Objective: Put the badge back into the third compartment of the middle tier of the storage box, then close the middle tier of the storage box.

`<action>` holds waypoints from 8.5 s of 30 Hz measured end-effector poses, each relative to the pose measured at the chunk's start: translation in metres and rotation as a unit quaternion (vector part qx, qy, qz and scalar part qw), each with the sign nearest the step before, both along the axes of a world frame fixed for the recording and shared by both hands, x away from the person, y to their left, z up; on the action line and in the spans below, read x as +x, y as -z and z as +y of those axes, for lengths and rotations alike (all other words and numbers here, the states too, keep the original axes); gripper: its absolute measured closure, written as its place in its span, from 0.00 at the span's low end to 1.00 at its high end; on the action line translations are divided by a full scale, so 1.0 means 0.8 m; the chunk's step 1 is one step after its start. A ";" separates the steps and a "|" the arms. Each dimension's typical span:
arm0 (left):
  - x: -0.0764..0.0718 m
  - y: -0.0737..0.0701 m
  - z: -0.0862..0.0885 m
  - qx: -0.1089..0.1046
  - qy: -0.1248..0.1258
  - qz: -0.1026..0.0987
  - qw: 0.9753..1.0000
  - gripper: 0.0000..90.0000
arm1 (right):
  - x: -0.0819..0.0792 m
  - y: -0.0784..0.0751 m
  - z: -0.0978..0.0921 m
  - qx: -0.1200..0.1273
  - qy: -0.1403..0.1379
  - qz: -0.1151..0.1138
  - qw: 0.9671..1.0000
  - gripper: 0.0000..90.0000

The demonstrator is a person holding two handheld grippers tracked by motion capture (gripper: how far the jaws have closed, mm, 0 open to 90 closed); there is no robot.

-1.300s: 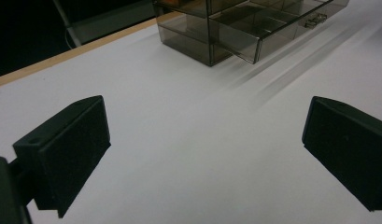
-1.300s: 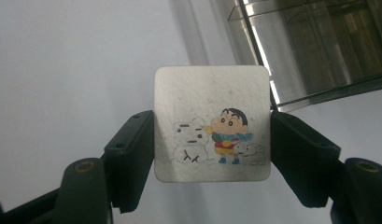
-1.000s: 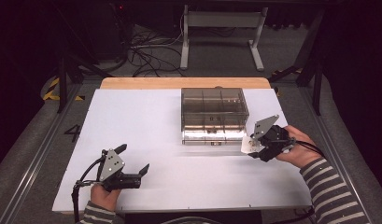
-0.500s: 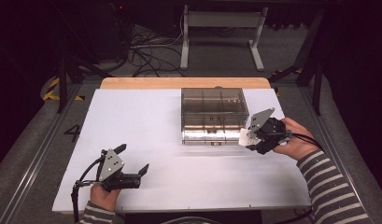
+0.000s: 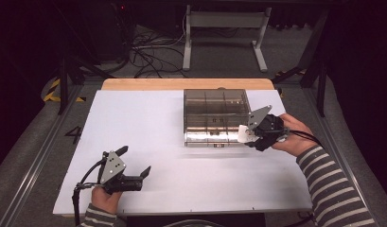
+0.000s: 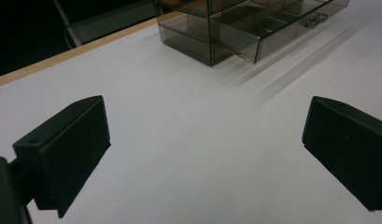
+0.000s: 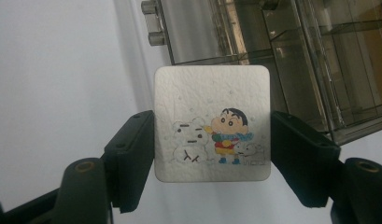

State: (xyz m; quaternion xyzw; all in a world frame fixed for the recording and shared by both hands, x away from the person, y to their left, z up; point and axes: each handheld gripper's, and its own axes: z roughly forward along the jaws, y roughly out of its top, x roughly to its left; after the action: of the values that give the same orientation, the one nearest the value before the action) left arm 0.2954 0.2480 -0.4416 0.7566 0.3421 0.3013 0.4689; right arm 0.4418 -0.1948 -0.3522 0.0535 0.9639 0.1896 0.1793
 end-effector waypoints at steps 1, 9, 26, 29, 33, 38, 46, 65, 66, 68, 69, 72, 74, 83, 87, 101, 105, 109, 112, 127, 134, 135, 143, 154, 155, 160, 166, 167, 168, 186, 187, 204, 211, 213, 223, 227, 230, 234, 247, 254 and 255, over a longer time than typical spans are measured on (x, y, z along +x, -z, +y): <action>0.000 0.000 0.000 0.001 0.000 -0.001 1.000 0.02 | 0.001 0.000 0.001 -0.001 0.002 -0.002 1.000 0.37; 0.000 0.000 0.000 -0.001 0.000 0.002 1.000 0.02 | 0.010 0.002 0.008 -0.013 0.002 -0.006 1.000 0.37; 0.000 0.000 0.000 0.001 0.000 -0.001 1.000 0.02 | 0.028 0.013 0.018 -0.025 0.008 0.001 1.000 0.37; 0.000 0.000 0.000 0.000 -0.001 0.000 1.000 0.02 | 0.031 0.016 0.019 -0.030 0.006 -0.001 1.000 0.37; 0.000 0.000 0.000 0.002 -0.001 -0.001 1.000 0.02 | 0.032 0.018 0.022 -0.035 0.006 -0.002 0.999 0.37; 0.000 0.000 0.000 0.000 -0.001 -0.001 1.000 0.02 | 0.034 0.021 0.025 -0.039 0.004 0.000 0.999 0.37; 0.000 0.000 0.001 -0.001 -0.001 0.000 1.000 0.02 | 0.038 0.021 0.027 -0.045 0.005 0.004 0.999 0.37; 0.000 0.000 0.001 -0.003 0.000 0.001 1.000 0.02 | 0.041 0.024 0.032 -0.054 0.006 0.012 0.998 0.37; 0.000 0.000 0.001 -0.003 0.000 0.001 1.000 0.02 | 0.042 0.025 0.032 -0.055 0.006 0.012 0.998 0.37; 0.000 0.000 0.001 -0.001 -0.001 0.000 1.000 0.02 | 0.042 0.026 0.032 -0.056 0.007 0.013 0.998 0.37; 0.000 0.000 0.001 -0.001 0.000 0.000 1.000 0.02 | 0.043 0.026 0.032 -0.054 0.008 0.016 0.998 0.37; 0.000 0.000 0.000 -0.003 0.000 0.001 1.000 0.02 | 0.044 0.026 0.033 -0.056 0.008 0.015 0.998 0.37; 0.000 0.000 0.001 -0.003 0.000 0.001 1.000 0.02 | 0.044 0.026 0.033 -0.056 0.007 0.015 0.998 0.37; 0.000 0.000 0.001 -0.003 0.000 0.001 1.000 0.02 | 0.042 0.026 0.035 -0.055 0.008 0.014 0.998 0.33; 0.000 0.000 0.001 -0.003 0.000 0.002 1.000 0.02 | 0.039 0.022 0.034 -0.053 0.014 0.009 0.998 0.42; -0.001 -0.001 0.001 0.001 0.001 -0.001 1.000 0.02 | 0.010 -0.006 0.027 0.040 0.030 -0.026 0.998 0.97; -0.001 0.000 0.001 -0.003 0.000 0.000 1.000 0.02 | 0.003 -0.010 0.026 0.057 0.033 -0.031 0.997 1.00; 0.000 -0.001 0.001 -0.003 0.001 0.001 1.000 0.02 | -0.003 -0.010 0.026 0.069 0.034 -0.042 0.996 1.00; 0.000 -0.001 0.000 0.001 0.001 -0.002 1.000 0.02 | -0.006 -0.009 0.026 0.076 0.036 -0.044 0.995 1.00; 0.000 -0.001 0.000 0.001 0.002 -0.001 1.000 0.02 | -0.023 -0.001 0.035 0.088 0.039 -0.050 0.994 1.00; 0.000 -0.001 0.000 0.002 0.003 -0.001 1.000 0.02 | -0.027 0.003 0.042 0.093 0.038 -0.043 0.994 1.00; 0.000 -0.001 0.000 0.000 0.002 -0.001 1.000 0.02 | -0.028 0.004 0.043 0.095 0.038 -0.043 0.994 1.00; 0.000 -0.001 0.000 0.000 0.002 0.000 1.000 0.02 | -0.034 0.016 0.044 0.124 0.050 -0.029 0.991 1.00; 0.000 0.000 -0.002 -0.003 0.003 0.002 1.000 0.02 | -0.036 0.048 0.051 0.113 0.067 -0.005 0.991 1.00; 0.000 0.000 -0.002 -0.002 0.003 0.001 1.000 0.02 | -0.036 0.050 0.051 0.112 0.066 -0.001 0.992 1.00; 0.000 -0.001 -0.001 -0.002 0.003 0.001 1.000 0.02 | -0.036 0.061 0.054 0.101 0.066 0.012 0.993 1.00; 0.000 -0.001 -0.001 -0.001 0.003 0.001 1.000 0.02 | -0.035 0.071 0.058 0.090 0.066 0.026 0.993 1.00; 0.000 -0.001 -0.001 -0.001 0.003 0.001 1.000 0.02 | -0.034 0.073 0.059 0.090 0.066 0.027 0.993 1.00; 0.000 -0.001 -0.001 -0.001 0.003 0.001 1.000 0.02 | -0.035 0.074 0.060 0.089 0.070 0.028 0.993 1.00; 0.000 -0.001 -0.001 0.000 0.003 0.001 1.000 0.02 | -0.022 0.092 0.065 0.068 0.094 0.047 0.992 1.00; 0.000 0.000 -0.001 -0.001 0.004 0.002 1.000 0.02 | -0.021 0.092 0.065 0.069 0.095 0.047 0.992 1.00; 0.000 -0.001 -0.001 0.000 0.003 0.001 1.000 0.02 | -0.019 0.091 0.066 0.075 0.104 0.044 0.991 1.00; 0.000 -0.001 0.000 0.001 0.003 -0.001 1.000 0.02 | -0.018 0.091 0.066 0.074 0.103 0.043 0.991 1.00; 0.000 -0.001 0.000 0.001 0.004 0.000 1.000 0.02 | -0.018 0.090 0.066 0.074 0.104 0.044 0.991 1.00; 0.000 -0.001 0.000 0.001 0.004 0.000 1.000 0.02 | -0.013 0.086 0.065 0.088 0.122 0.028 0.988 1.00; 0.000 -0.001 0.000 0.001 0.004 0.000 1.000 0.02 | -0.009 0.085 0.065 0.093 0.134 0.020 0.986 1.00; 0.000 -0.001 0.000 0.001 0.004 0.000 1.000 0.02 | -0.007 0.085 0.064 0.099 0.143 0.015 0.985 1.00; 0.000 -0.001 0.000 0.001 0.004 0.000 1.000 0.02 | -0.003 0.085 0.062 0.111 0.154 0.011 0.982 1.00; 0.000 -0.001 -0.001 0.001 0.004 0.000 1.000 0.02 | 0.009 0.087 0.061 0.139 0.183 -0.004 0.973 1.00; 0.000 0.000 -0.001 -0.001 0.004 0.002 1.000 0.02 | 0.017 0.089 0.061 0.147 0.196 -0.017 0.969 1.00; 0.000 0.000 -0.001 -0.001 0.004 0.002 1.000 0.02 | 0.018 0.090 0.061 0.150 0.198 -0.018 0.968 1.00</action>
State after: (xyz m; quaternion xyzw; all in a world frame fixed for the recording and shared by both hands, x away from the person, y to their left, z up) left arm 0.2954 0.2471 -0.4413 0.7581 0.3398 0.2979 0.4702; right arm 0.4565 -0.1459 -0.4241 0.2661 0.8912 0.2938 0.2207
